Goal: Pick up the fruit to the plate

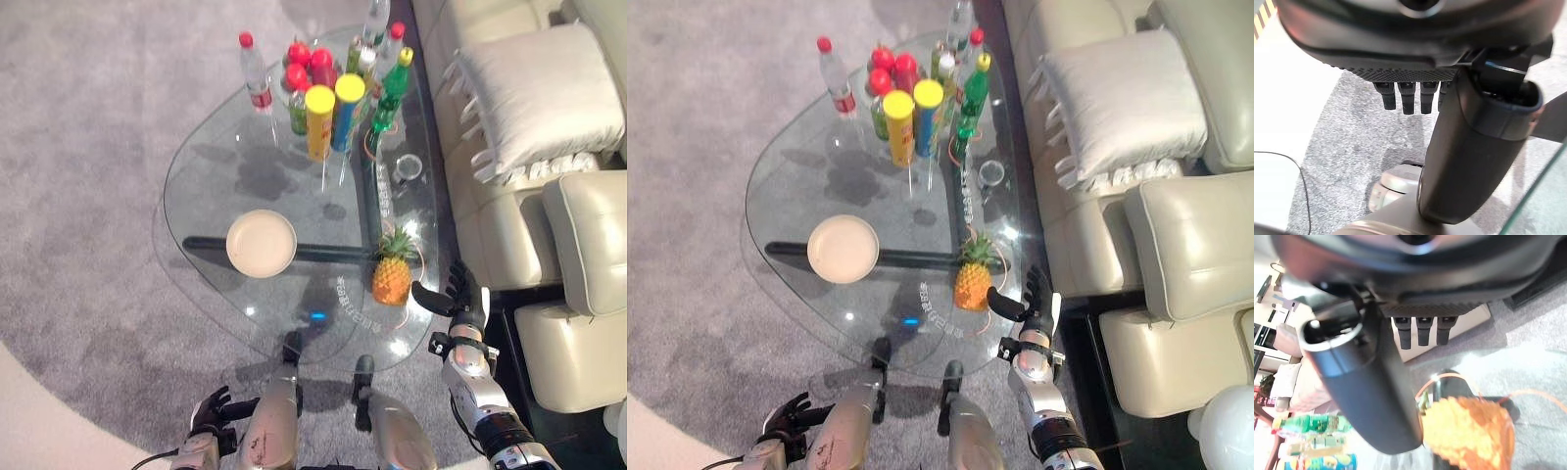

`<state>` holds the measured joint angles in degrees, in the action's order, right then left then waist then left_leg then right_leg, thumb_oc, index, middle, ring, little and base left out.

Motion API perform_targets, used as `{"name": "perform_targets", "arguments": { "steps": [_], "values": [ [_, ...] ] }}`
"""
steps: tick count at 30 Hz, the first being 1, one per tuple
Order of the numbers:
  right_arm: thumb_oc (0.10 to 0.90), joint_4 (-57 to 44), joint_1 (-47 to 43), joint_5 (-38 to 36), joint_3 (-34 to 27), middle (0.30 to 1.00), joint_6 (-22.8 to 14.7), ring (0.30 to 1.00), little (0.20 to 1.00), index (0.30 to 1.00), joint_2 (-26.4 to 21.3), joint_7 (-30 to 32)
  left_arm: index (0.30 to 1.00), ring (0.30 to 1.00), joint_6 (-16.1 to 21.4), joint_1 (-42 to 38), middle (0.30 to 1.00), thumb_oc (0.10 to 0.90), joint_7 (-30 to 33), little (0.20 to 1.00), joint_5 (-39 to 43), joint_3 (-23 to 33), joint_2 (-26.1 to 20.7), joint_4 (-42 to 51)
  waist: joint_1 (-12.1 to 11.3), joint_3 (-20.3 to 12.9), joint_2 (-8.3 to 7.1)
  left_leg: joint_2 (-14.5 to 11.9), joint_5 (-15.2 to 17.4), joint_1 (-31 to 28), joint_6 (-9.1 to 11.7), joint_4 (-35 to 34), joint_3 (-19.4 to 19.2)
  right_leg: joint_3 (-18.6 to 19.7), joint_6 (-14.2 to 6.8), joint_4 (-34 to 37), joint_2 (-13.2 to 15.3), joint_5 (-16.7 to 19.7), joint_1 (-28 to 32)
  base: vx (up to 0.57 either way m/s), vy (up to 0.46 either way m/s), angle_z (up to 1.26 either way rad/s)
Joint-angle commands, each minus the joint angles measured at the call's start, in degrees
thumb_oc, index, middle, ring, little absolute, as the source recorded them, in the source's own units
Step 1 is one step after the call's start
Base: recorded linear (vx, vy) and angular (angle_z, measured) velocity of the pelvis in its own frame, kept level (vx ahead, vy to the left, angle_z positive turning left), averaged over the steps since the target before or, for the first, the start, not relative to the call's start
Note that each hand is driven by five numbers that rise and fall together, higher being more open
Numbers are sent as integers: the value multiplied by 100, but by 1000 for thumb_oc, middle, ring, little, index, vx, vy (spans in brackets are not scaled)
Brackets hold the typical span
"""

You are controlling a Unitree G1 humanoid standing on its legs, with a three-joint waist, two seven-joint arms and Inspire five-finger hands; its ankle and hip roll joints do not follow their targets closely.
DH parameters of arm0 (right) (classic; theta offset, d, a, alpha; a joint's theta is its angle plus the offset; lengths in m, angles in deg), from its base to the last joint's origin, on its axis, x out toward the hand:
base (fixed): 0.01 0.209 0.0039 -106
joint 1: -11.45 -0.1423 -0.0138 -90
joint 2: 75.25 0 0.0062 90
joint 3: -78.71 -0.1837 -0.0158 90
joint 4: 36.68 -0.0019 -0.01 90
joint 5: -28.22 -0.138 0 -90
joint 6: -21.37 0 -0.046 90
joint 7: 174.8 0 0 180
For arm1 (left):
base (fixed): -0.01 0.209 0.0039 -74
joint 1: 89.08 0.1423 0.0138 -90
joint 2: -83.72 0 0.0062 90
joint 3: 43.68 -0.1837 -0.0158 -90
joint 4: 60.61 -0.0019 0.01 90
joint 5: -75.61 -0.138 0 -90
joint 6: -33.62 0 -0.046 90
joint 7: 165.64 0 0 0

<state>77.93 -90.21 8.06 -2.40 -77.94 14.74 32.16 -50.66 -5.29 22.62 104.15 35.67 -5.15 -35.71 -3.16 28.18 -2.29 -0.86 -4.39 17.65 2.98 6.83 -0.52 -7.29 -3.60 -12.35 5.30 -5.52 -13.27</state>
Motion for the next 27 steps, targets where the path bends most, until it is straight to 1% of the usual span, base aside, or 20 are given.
{"name": "perform_targets", "arguments": {
  "steps": [1, 4, 6, 9, 10, 12, 15, 21, 23, 24, 27],
  "values": [
    [800, -1189, 45, 161, -46, 900, -316, 900, 900, 900, -299, 199, 900, 900, 74, 358, 900, 800, 193, 900, 215, -81, 68, -14, 14, -199, -94, 148, 398, 291, -272, 731, 6, -376, 153, 39, 53, 622, -359, -35, 13, 1],
    [800, -1323, 30, 116, -32, 900, -333, 900, 900, 900, -276, 196, 900, 900, 70, 348, 900, 800, 221, 900, 230, -90, 75, 49, 14, -152, -103, 147, 395, 329, -272, 741, 6, -370, 152, 35, 48, 621, -388, -24, 5, 1],
    [800, -1684, -23, 40, -38, 900, -383, 900, 900, 900, -179, 161, 900, 900, 26, 299, 900, 800, 295, 900, 337, -124, 89, 206, 7, -32, -110, 154, 360, 421, -285, 690, -12, -362, 146, 43, 24, 634, -497, -61, 11, 0],
    [800, -1858, -113, 82, 14, 900, -298, 900, 900, 900, -162, 254, 900, 900, 0, 255, 900, 800, 341, 900, 401, -154, 99, 258, 3, 38, -106, 168, 348, 504, -285, 731, -15, -365, 144, 1, 22, 637, -583, -23, 7, 0],
    [800, -1876, -179, 251, 83, 900, -197, 900, 900, 900, -146, 401, 900, 900, -43, 218, 900, 800, 352, 900, 425, -179, 110, 288, 1, 84, -92, 176, 348, 542, -280, 768, -12, -349, 144, -27, 23, 637, -629, -26, 36, -1],
    [800, -1844, -243, 160, 141, 900, -83, 900, 900, 900, -134, 430, 900, 900, -21, 205, 900, 800, 356, 900, 451, -216, 153, 293, 0, 135, -70, 182, 349, 571, -277, 807, -4, -330, 155, -38, 29, 632, -647, -5, 46, 0],
    [800, -1741, -276, 171, 208, 900, -70, 900, 900, 900, -79, 479, 900, 900, 34, 198, 900, 800, 357, 900, 515, -275, 187, 321, 1, 161, -44, 191, 356, 608, -278, 826, -15, -315, 164, -47, 38, 621, -682, 5, 41, 1],
    [800, -1482, -431, -241, 326, 900, -10, 900, 900, 900, 18, 469, 900, 900, 25, 138, 900, 800, 333, 900, 563, -369, 174, 370, -31, 161, -19, 224, 350, 784, -277, 873, -9, -312, 148, -86, 75, 643, -857, 0, 5, 0],
    [800, -1360, -498, -180, 367, 900, -7, 900, 900, 900, 46, 626, 900, 900, 42, 107, 900, 800, 312, 900, 602, -414, 156, 348, -44, 161, -16, 235, 351, 818, -280, 866, -2, -320, 146, -74, 82, 655, -890, 0, 0, 0],
    [800, -1261, -565, -72, 391, 900, 73, 900, 900, 900, 53, 844, 900, 900, 66, 96, 900, 800, 321, 900, 626, -445, 169, 345, -50, 161, -7, 242, 352, 843, -283, 858, 3, -315, 142, -78, 82, 662, -930, 0, 0, 0],
    [800, -1074, -687, 163, 425, 900, 159, 900, 900, 900, 15, 1235, 900, 900, 77, 71, 900, 800, 330, 900, 679, -498, 177, 354, -69, 161, 18, 266, 358, 874, -293, 847, 14, -308, 141, -80, 85, 663, -973, 0, 0, 0]
  ]
}}
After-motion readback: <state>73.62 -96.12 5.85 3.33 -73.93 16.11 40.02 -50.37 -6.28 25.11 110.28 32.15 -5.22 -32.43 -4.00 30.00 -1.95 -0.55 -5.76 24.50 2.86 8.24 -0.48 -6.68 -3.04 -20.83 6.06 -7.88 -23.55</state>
